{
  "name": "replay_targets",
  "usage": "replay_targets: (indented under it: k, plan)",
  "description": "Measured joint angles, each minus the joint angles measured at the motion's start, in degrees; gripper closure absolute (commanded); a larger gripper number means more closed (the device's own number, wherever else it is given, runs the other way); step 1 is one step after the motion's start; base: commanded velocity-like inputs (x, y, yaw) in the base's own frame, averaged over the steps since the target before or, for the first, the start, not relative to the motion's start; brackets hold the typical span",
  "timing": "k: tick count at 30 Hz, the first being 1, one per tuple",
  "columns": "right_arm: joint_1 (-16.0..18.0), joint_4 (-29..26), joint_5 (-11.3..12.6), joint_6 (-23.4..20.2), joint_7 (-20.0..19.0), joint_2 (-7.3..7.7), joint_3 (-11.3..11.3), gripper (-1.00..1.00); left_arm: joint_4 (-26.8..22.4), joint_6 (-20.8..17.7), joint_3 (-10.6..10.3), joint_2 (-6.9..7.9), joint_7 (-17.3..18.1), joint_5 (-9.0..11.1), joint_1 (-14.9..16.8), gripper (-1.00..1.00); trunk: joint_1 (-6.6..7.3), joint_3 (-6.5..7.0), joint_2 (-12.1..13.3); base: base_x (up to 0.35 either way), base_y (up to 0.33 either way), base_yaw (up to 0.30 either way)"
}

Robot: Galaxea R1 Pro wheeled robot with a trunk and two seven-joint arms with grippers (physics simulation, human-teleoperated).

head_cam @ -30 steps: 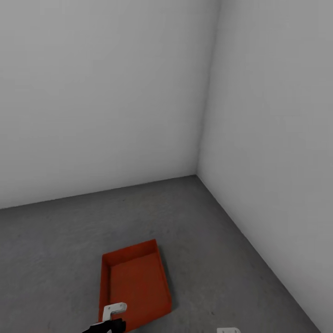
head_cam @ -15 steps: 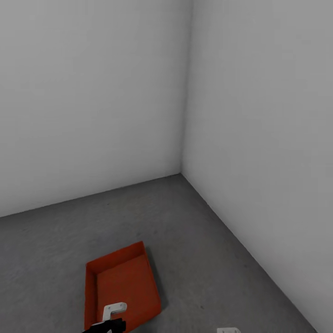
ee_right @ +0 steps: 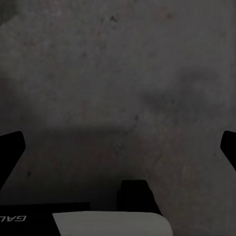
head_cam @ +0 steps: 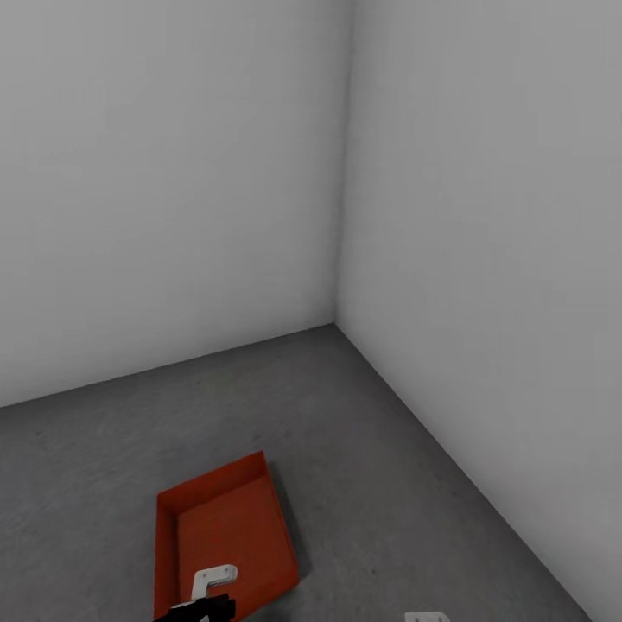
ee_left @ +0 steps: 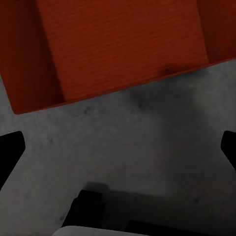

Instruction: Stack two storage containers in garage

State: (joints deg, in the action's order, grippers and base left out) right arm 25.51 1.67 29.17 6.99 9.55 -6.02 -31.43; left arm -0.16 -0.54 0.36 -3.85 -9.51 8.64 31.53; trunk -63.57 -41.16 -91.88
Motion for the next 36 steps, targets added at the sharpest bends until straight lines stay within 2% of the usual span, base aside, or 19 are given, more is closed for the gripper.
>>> replay_targets:
  k: [36]
  plan:
    - [-0.02,0.01,0.07,-0.08,-0.09,-0.03,0.0,-1.0,0.01,-0.14,0.01,0.02,-0.02,-0.01,-0.59,-1.0,0.0,0.51,0.0,0.0,0.0,-0.222]
